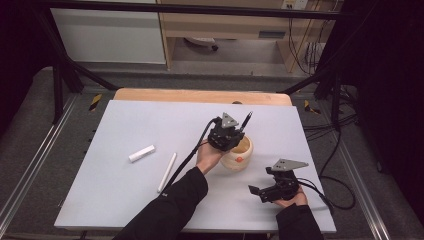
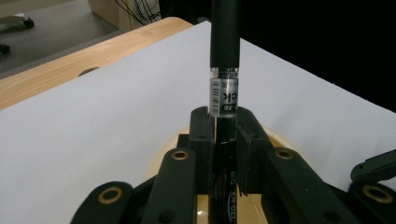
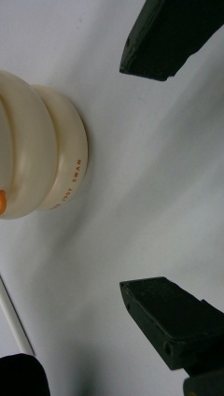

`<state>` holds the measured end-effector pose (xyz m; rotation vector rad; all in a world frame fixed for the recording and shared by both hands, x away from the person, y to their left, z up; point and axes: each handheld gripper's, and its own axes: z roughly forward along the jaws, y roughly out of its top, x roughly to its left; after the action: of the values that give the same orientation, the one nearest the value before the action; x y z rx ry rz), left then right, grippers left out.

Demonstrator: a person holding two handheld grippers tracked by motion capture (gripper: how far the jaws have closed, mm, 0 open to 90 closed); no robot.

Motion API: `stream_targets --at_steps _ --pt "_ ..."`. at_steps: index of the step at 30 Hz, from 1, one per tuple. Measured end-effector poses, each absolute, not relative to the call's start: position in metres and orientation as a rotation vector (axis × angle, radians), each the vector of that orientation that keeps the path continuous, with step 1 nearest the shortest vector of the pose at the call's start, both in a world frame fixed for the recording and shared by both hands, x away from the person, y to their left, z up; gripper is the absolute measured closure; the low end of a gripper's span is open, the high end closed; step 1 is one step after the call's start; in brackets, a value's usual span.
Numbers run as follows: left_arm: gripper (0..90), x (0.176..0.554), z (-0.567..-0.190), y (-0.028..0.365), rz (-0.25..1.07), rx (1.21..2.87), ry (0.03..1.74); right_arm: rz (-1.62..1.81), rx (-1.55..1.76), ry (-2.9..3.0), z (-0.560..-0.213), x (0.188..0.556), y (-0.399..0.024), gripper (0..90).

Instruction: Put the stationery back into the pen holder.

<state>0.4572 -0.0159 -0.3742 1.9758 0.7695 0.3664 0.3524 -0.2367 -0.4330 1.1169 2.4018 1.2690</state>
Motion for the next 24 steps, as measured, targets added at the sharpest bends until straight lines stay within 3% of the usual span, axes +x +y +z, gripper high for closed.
stream_targets --at_steps 19,24 --pt "78.3 0.455 -0.389 -0.012 0.339 1.991 0.778 1.263 1.115 2.41 -0.434 0.353 -0.236 0.4" --pt "74.4 0.453 -0.386 -0.01 0.336 1.999 0.768 1.265 1.119 2.412 -0.434 0.352 -0.236 0.4"
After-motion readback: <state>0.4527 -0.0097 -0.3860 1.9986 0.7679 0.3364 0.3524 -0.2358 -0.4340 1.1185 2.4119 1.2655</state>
